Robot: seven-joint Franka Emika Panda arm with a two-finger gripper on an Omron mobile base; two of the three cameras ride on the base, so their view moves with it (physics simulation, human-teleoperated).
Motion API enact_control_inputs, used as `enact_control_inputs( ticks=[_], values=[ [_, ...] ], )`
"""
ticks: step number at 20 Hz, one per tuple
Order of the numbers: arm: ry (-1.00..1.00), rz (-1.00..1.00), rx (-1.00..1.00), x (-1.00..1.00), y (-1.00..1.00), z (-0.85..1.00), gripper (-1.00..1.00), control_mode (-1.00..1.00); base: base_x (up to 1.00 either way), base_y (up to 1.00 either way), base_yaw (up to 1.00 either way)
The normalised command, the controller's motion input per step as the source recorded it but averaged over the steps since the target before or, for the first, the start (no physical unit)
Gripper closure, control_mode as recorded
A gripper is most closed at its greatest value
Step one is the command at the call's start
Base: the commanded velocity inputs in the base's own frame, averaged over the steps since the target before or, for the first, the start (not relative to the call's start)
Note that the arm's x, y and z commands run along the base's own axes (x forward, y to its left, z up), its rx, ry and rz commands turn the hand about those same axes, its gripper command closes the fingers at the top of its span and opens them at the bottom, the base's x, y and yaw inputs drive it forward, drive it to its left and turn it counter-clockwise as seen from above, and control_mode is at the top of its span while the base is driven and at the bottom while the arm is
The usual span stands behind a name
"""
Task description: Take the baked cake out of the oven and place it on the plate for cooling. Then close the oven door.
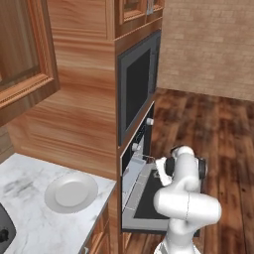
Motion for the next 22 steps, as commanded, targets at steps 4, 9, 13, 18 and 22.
enact_control_inputs(
  ticks=[4,9,13,18,22],
  values=[
    [-0.02,-0.31,-0.44,-0.67,-0.11,-0.07,1.00,-1.00,0.00,0.00,0.00],
    [-0.20,-0.23,-0.30,-0.94,0.05,0.19,1.00,-1.00,0.00,0.00,0.00],
    [-0.30,-0.18,-0.26,-0.99,0.32,0.35,-1.00,-1.00,0.00,0.00,0.00],
    [-0.33,-0.16,-0.21,-0.63,0.36,0.64,-1.00,-1.00,0.00,0.00,0.00],
    [-0.37,-0.14,-0.19,-0.31,0.18,0.98,-1.00,-1.00,0.00,0.00,0.00]
  ],
)
